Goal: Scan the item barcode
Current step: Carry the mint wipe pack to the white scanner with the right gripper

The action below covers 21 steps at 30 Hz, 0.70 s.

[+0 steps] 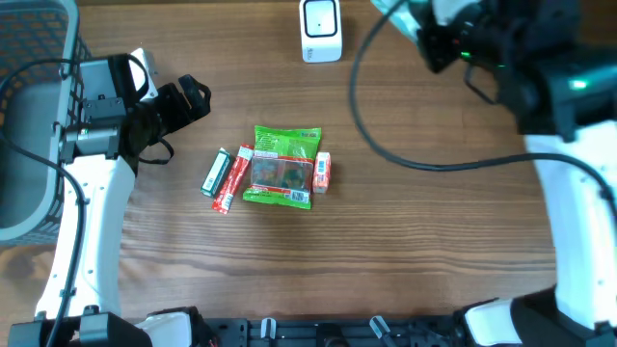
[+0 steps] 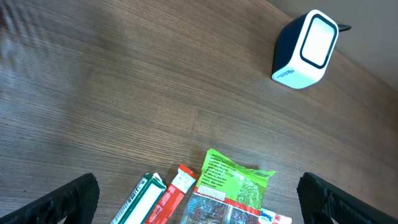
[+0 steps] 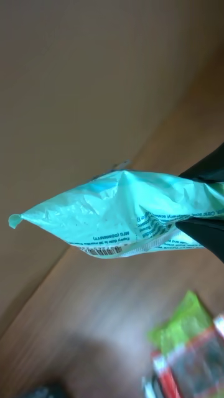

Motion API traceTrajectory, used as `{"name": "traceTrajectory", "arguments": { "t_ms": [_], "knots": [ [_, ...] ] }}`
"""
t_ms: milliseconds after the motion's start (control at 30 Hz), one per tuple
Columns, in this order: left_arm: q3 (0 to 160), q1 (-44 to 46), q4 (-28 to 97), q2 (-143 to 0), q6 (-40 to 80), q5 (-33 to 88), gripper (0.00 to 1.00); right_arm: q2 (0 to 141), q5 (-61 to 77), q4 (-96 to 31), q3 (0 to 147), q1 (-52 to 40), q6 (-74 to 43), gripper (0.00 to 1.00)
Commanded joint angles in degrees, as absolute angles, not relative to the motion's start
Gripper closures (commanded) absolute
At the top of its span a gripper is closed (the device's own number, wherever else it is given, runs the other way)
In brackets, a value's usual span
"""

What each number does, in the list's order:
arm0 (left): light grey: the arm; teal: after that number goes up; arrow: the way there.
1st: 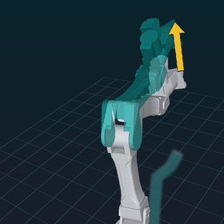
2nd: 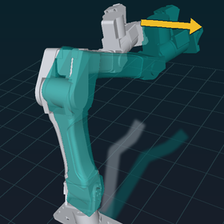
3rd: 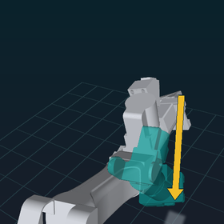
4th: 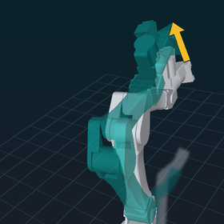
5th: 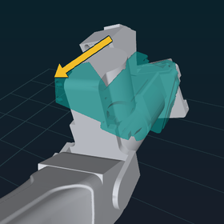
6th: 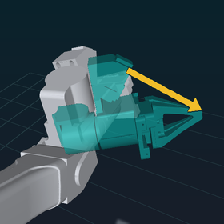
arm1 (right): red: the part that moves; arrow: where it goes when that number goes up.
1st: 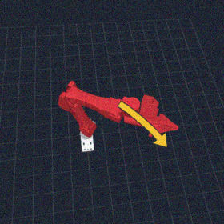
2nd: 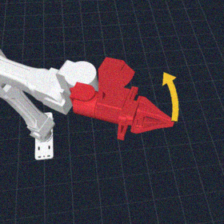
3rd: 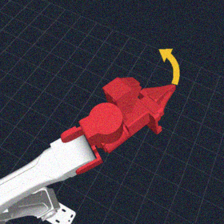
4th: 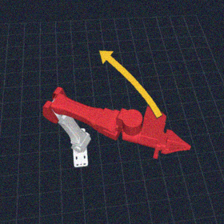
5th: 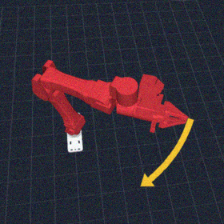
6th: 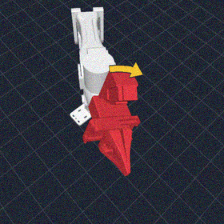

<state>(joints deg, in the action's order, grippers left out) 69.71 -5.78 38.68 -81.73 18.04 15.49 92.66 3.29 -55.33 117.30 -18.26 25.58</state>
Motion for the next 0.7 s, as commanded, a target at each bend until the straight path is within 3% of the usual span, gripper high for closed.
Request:
{"name": "traceTrajectory", "arguments": {
  "t_ms": [0,433,667],
  "knots": [
    [69.71,-5.96,38.63,-81.17,16.88,15.51,0.00,99.50,-15.18,-51.59,117.84,-23.49,35.94,0.96],
    [69.71,-5.96,38.63,-81.17,16.88,15.51,0.00,123.02,-20.23,-27.68,117.84,-25.87,47.07,0.96],
    [69.71,-5.96,38.63,-81.17,16.91,15.51,0.00,133.10,-30.89,-11.33,117.80,-25.87,55.66,0.96]
  ]
}}
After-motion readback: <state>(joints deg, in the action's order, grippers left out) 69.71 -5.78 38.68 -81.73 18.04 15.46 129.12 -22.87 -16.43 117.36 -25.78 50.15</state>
